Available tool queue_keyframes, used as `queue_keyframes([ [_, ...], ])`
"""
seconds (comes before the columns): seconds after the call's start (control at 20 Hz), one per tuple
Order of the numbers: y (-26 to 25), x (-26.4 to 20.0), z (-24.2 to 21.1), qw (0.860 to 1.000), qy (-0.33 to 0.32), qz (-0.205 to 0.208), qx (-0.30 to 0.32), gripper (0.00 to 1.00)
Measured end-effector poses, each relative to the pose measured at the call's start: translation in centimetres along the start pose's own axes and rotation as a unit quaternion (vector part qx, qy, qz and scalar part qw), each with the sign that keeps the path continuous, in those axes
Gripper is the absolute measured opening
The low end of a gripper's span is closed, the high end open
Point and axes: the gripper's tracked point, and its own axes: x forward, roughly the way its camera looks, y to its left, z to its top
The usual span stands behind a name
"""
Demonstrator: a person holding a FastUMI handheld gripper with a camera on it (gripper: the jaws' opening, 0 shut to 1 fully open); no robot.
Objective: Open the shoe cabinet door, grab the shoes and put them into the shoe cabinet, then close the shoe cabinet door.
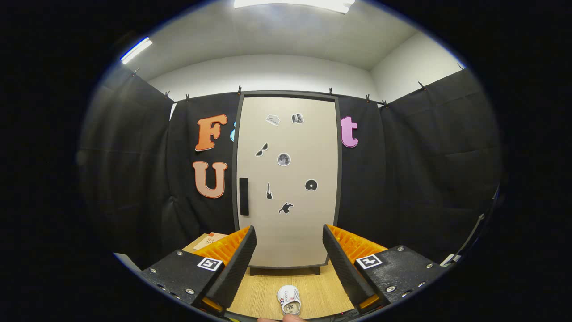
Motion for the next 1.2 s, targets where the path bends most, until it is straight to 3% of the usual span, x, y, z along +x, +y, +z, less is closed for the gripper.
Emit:
queue_keyframes([
  [0.6,2.0,2.0,0.1,1.0,-0.006,-0.005,0.001,0.93],
  [1.2,8.1,7.1,-0.9,1.0,-0.001,0.008,-0.015,0.93],
])
